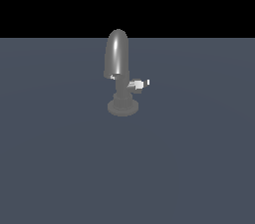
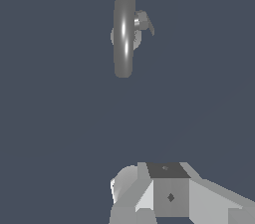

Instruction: Turn on the faucet by rotating a designated handle.

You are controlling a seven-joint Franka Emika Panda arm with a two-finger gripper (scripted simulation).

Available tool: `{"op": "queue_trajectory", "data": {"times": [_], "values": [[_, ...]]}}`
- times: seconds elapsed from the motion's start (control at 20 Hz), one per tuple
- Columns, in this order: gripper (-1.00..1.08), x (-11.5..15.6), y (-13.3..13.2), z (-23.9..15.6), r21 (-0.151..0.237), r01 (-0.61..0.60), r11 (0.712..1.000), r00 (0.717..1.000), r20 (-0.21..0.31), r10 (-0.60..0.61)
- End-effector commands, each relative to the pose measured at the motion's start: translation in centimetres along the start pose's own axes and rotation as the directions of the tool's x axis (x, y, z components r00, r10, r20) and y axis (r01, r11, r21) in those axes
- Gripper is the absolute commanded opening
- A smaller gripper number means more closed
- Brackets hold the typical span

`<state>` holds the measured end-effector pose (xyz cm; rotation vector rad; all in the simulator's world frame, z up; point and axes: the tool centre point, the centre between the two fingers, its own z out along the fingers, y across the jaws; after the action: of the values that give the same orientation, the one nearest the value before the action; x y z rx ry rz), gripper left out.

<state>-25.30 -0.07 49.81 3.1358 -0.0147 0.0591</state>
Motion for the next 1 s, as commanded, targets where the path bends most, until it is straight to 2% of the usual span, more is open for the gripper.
{"op": "queue_trajectory", "data": {"times": [0.0,0.5,0.95], "values": [[-1.00,0.0,0.0,0.0,0.000,0.000,1.000,1.000,0.000,0.000],[-1.00,1.2,-0.4,0.0,0.015,-0.033,0.999,0.999,0.038,0.033],[-1.00,4.4,-1.3,0.1,0.047,-0.125,0.991,0.983,0.141,0.117]]}}
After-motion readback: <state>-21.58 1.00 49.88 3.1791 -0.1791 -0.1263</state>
